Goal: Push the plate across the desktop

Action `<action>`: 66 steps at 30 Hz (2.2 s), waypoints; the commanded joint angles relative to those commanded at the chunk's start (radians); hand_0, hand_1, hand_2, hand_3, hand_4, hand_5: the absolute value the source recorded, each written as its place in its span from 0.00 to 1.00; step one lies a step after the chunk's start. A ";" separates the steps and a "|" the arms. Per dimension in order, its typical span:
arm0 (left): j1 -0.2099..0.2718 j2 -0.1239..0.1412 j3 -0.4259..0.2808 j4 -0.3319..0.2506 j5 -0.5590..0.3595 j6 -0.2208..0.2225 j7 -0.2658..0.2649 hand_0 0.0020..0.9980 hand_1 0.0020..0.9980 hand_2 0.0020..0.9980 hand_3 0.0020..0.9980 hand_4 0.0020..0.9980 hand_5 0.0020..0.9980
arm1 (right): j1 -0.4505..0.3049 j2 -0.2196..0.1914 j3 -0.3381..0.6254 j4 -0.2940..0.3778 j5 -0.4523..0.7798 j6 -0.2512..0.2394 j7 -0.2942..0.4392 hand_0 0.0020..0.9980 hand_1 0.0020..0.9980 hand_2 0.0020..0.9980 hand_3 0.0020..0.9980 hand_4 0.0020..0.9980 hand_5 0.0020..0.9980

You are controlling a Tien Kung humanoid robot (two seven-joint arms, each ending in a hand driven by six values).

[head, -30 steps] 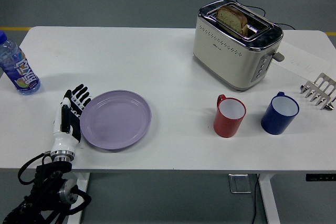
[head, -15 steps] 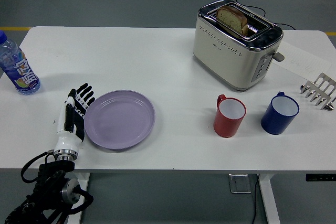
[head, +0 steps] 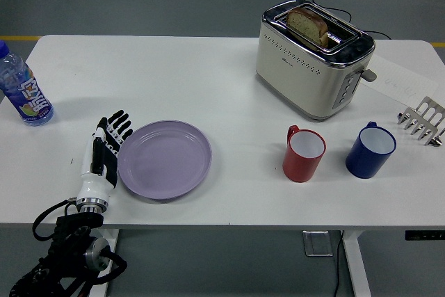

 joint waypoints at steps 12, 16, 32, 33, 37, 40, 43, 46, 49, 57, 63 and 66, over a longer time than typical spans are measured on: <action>-0.003 0.000 0.036 -0.007 -0.003 0.000 0.000 0.80 0.82 0.81 0.75 0.47 1.00 | -0.003 0.000 0.007 0.001 -0.012 0.000 -0.003 0.60 0.53 0.63 0.61 0.37 0.52; -0.002 0.000 0.041 -0.009 -0.005 0.001 -0.002 0.80 0.82 0.81 0.75 0.47 1.00 | -0.004 0.000 0.007 0.001 -0.011 -0.001 -0.003 0.60 0.53 0.63 0.61 0.37 0.52; -0.006 0.000 0.079 -0.025 -0.014 0.001 -0.004 0.80 0.82 0.81 0.75 0.47 1.00 | -0.001 0.000 0.011 0.001 -0.024 0.002 -0.004 0.59 0.53 0.63 0.61 0.38 0.52; -0.007 0.000 0.081 -0.026 -0.014 0.001 -0.004 0.80 0.82 0.81 0.75 0.47 1.00 | -0.001 0.000 0.011 0.001 -0.024 0.002 -0.004 0.59 0.53 0.63 0.61 0.38 0.52; -0.010 0.000 0.090 -0.028 -0.017 0.001 -0.004 0.81 0.82 0.81 0.75 0.47 1.00 | 0.000 0.000 0.011 0.001 -0.024 0.003 -0.004 0.59 0.53 0.63 0.61 0.38 0.52; -0.011 0.000 0.096 -0.029 -0.018 0.001 -0.004 0.81 0.82 0.81 0.75 0.47 1.00 | 0.001 0.000 0.011 0.001 -0.025 0.003 -0.004 0.59 0.53 0.63 0.61 0.38 0.52; -0.010 0.000 0.097 -0.031 -0.019 0.000 -0.003 0.80 0.82 0.81 0.75 0.47 1.00 | 0.001 0.000 0.011 0.001 -0.026 0.003 -0.004 0.59 0.53 0.63 0.61 0.38 0.52; -0.009 0.000 0.100 -0.033 -0.022 0.000 -0.003 0.80 0.82 0.81 0.75 0.47 1.00 | 0.001 0.000 0.012 0.001 -0.027 0.003 -0.004 0.59 0.53 0.63 0.61 0.38 0.52; -0.009 0.000 0.108 -0.037 -0.024 0.000 -0.003 0.80 0.82 0.81 0.75 0.47 1.00 | 0.001 0.000 0.013 0.001 -0.029 0.003 -0.005 0.59 0.53 0.63 0.61 0.38 0.52; -0.009 0.000 0.131 -0.043 -0.029 -0.001 -0.002 0.80 0.82 0.81 0.75 0.47 1.00 | 0.001 0.000 0.013 0.001 -0.031 0.003 -0.006 0.59 0.53 0.63 0.61 0.38 0.52; -0.010 0.000 0.143 -0.052 -0.033 -0.001 -0.003 0.80 0.82 0.81 0.75 0.46 1.00 | 0.002 0.000 0.014 0.002 -0.032 0.003 -0.006 0.59 0.53 0.63 0.61 0.38 0.52; -0.010 0.000 0.153 -0.056 -0.037 0.001 -0.004 0.80 0.82 0.81 0.75 0.47 1.00 | 0.002 0.000 0.014 0.002 -0.034 0.003 -0.006 0.59 0.53 0.63 0.61 0.38 0.52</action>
